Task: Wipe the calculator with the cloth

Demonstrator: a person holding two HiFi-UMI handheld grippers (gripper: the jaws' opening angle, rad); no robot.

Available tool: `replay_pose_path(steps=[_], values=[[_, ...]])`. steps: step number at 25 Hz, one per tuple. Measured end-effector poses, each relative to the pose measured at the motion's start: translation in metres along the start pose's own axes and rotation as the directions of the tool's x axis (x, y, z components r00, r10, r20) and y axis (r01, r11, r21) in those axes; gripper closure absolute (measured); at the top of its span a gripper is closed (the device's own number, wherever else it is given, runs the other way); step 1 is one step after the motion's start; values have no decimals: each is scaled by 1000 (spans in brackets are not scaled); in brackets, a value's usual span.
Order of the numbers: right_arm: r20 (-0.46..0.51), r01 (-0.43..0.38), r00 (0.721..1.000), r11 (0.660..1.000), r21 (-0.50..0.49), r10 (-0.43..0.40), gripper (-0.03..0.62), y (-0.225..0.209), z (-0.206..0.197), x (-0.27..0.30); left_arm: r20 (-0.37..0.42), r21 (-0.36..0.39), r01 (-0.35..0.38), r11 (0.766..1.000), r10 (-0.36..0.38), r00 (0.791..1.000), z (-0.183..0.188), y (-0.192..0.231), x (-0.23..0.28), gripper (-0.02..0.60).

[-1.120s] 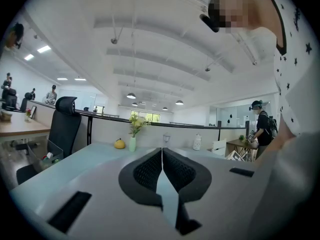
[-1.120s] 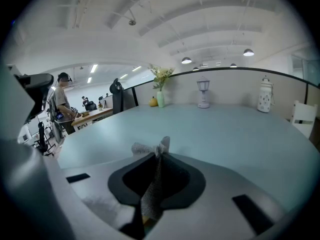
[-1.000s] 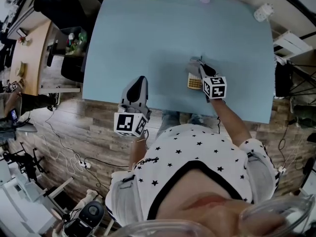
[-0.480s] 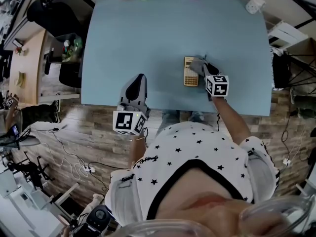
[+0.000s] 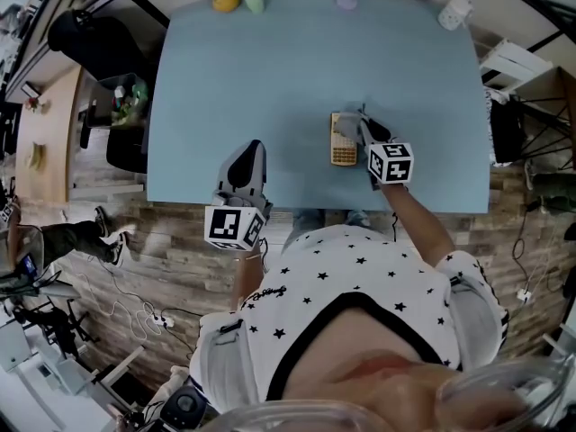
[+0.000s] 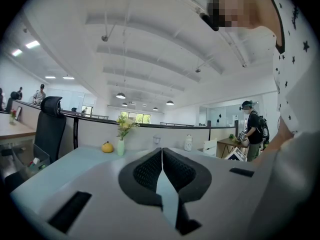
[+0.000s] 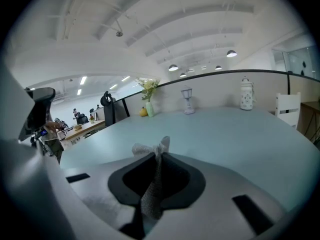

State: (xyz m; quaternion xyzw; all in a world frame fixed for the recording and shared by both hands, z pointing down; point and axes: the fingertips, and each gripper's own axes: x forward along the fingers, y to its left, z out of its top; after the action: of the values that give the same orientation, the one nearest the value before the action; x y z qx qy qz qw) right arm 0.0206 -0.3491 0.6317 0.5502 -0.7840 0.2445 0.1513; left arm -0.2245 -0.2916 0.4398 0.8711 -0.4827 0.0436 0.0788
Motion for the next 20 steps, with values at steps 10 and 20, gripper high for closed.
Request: replay_pose_path(steps=[10,20], values=[[-41,-149,988,988,-44,148,560,61,-9,16,5,6,7,1000,-7,1000,6,2,6,551],[-119,-177,979,981,-77,167,560,76,-36,28,-1,9,8,1000,-8,1000,5,9,5,551]])
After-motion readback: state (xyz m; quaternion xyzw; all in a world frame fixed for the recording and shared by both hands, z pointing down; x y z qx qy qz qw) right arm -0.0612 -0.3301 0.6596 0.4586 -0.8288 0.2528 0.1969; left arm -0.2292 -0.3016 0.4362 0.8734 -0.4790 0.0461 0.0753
